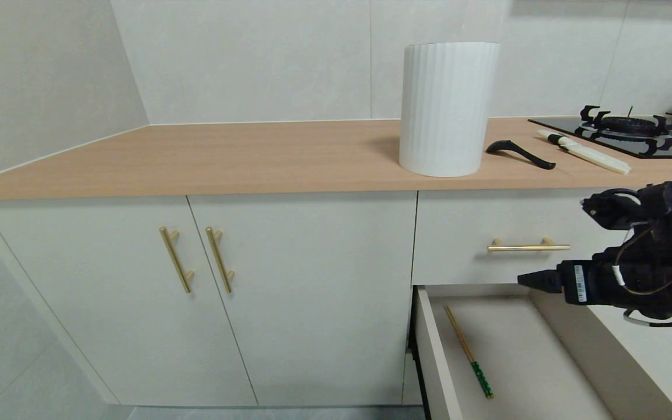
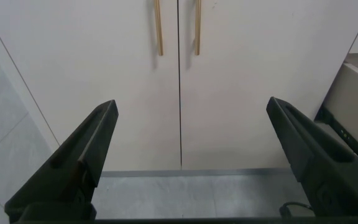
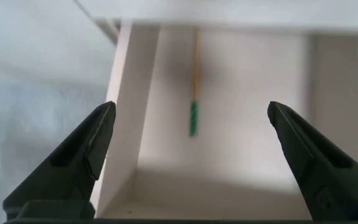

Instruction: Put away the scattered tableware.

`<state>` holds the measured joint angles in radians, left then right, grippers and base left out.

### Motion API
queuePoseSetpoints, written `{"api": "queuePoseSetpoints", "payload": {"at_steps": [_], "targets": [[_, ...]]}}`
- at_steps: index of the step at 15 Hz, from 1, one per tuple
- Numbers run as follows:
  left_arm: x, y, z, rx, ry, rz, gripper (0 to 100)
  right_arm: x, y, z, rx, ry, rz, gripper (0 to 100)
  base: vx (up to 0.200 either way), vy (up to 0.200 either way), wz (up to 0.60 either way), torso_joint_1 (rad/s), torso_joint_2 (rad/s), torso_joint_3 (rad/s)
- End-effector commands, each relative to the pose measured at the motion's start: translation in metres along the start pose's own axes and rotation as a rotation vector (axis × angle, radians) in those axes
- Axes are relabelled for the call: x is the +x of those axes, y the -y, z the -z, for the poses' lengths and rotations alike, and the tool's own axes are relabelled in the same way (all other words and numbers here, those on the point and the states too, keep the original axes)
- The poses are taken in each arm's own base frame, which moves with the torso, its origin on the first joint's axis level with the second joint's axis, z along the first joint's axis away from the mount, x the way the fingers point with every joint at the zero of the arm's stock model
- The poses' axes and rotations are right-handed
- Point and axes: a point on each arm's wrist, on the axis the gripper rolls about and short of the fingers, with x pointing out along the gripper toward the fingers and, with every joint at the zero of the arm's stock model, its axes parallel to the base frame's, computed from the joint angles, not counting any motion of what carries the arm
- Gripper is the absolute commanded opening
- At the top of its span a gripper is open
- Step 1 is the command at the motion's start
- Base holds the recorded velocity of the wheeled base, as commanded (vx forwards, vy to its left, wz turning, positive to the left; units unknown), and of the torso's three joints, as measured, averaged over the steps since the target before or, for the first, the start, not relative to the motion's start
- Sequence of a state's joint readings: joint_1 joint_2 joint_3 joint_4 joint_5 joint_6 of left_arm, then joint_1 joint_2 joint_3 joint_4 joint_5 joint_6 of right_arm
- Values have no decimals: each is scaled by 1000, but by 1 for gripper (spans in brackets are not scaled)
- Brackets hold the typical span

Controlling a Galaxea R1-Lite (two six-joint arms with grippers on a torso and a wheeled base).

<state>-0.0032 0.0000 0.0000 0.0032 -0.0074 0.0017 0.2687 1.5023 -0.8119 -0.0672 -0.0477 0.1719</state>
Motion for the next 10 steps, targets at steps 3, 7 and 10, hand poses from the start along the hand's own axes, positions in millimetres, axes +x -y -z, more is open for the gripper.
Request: {"api": "queuePoseSetpoints", "payload": {"at_steps": [3,7,10], "targets": [[0,0,0,1,0,0,100,-25,13,-7,-36,88,38,100,0,0,0,0,0,0],[0,0,0,0,0,0,100,-26,13,-5,-42,85,40,100,0,0,0,41,-217,-223],[0,0,0,1,0,-1,100,-25,13,-4,-42,80,42,100,0,0,0,183,-510,-300]]}}
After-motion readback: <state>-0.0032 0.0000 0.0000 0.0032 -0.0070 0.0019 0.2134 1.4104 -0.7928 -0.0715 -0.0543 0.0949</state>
